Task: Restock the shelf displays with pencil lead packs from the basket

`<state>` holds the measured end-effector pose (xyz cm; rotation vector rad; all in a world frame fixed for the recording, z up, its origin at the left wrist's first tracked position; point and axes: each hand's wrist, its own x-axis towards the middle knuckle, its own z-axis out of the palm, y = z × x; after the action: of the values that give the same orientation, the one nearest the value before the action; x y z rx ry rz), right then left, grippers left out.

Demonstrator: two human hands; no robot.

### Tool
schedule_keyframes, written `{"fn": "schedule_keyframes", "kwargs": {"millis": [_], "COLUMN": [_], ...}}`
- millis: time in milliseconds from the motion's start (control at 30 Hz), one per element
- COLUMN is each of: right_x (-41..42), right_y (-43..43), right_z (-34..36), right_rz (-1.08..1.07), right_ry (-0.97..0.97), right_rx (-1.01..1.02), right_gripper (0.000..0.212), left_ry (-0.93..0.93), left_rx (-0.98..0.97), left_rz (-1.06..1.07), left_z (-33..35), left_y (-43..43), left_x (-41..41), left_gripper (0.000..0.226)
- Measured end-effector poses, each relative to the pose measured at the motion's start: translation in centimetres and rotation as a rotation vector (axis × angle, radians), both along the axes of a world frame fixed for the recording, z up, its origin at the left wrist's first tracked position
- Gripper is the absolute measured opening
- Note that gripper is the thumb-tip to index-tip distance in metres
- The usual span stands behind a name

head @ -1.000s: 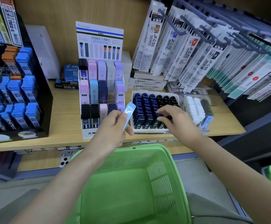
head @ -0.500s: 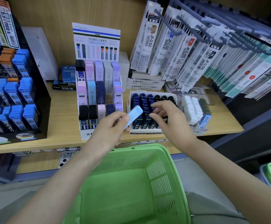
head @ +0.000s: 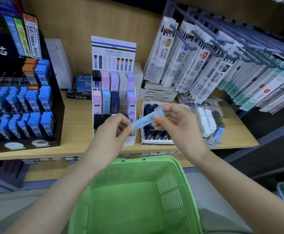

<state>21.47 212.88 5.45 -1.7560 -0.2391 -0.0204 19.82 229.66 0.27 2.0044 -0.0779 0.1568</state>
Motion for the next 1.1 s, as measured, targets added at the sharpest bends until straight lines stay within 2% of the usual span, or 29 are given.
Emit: {"fn": "schedule_keyframes", "kwargs": {"millis": [67, 133, 333, 500, 667, 833, 1100], "right_x": [0.6, 1.5, 4.7, 6.6, 7.3, 8.3, 9.1], "right_y": [0.9, 2.1, 6.5, 8.4, 9.5, 10.2, 10.4], "right_z": [0.8, 1.3, 0.8, 0.0, -0.3, -0.2, -0.4], "right_rz": [-0.03, -0.048, 0.032, 0.081, 0.131, 0.129, 0.26], "right_ry": [-0.094, -0.165, -0.309, -0.394, -0.38, -0.374, -0.324], "right_rx": [-0.078, -0.167, -0.383, -0.672, -0.829, -0.822, -0.924], "right_gripper": [0.019, 0.02, 0.008, 0.013, 0.013, 0.009, 0.011], "left_ry": [-0.109, -0.161, -0.187, -0.214, -0.274, -0.387, -0.415], "left_rx": [0.207, 0.372, 0.712, 0.739, 0.748, 0.751, 0.756], "left_rz": [0.058, 0.085, -0.001, -0.079, -0.071, -0.027, 0.017], "left_z": [-0.4, -1.0, -2.0, -2.3, -3.1, -3.6, -3.9], "left_y": [1.4, 2.9, 5.1, 6.0, 6.5, 6.2, 5.9], "left_x": [0.1, 0.1, -0.8, -1.3, -1.1, -0.7, -0.6], "left_gripper": [0.006, 0.016, 0.033, 0.043, 0.051, 0.061, 0.063]}}
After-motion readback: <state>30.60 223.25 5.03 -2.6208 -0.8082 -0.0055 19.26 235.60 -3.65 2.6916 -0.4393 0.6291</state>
